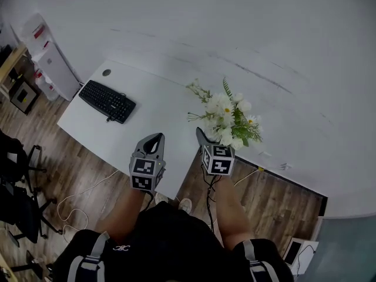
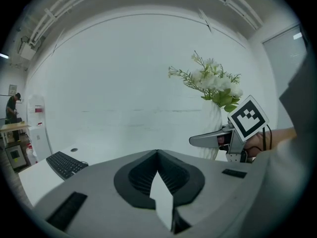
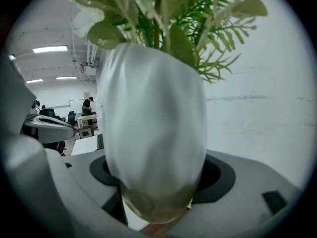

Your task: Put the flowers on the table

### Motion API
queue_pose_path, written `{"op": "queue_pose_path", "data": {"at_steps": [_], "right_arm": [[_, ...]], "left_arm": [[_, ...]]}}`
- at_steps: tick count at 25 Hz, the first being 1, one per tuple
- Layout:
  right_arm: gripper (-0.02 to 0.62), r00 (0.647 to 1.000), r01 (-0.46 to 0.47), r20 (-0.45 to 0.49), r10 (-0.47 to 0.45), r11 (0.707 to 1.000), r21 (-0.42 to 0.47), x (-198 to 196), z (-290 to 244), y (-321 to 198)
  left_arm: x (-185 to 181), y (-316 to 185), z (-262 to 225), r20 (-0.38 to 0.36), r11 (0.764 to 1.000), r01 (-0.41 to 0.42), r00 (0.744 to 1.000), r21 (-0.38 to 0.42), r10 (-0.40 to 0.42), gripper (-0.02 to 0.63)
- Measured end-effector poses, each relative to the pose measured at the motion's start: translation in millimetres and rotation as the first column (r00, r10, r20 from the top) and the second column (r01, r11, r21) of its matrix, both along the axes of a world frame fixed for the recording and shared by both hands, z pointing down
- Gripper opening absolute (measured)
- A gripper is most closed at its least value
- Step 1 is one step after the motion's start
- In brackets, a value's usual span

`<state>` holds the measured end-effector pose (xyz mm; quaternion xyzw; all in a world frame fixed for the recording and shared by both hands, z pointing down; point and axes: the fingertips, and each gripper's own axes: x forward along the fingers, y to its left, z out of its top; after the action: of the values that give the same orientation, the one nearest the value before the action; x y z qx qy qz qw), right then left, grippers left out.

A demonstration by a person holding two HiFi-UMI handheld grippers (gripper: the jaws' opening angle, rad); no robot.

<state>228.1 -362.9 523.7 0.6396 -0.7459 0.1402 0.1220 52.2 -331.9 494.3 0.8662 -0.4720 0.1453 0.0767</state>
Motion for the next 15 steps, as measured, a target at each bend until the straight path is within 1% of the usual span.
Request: {"op": "queue_pose_path", "data": {"at_steps": [4,7,11,15], "right_arm": [[0.391,1.000,-0.015,-0.027,0.014,1.000,-0.006,6,16,-32],[0.391,0.999,-0.023,-0.039,0.023,1.000,0.007,13,19,-59],[0.391,0.997,-0.025,-0.075,0.025,1.000,0.004,24,31,-95],[0.391,0.996,-0.024,-0.084,0.024,1.000,0.006,32,49,-130]], "left_arm": [[-8,-11,10,0.002,1.000,0.018,1.000,-0.006,-0.018,0.002],[-14,-23,16,0.019,0.999,0.040,0.999,-0.006,-0.040,0.002],[-23,-39,28,0.025,0.997,0.075,0.997,-0.032,-0.074,0.002],[-37,-49,44,0.054,0.992,0.117,0.992,-0.052,-0.114,0.002]]}}
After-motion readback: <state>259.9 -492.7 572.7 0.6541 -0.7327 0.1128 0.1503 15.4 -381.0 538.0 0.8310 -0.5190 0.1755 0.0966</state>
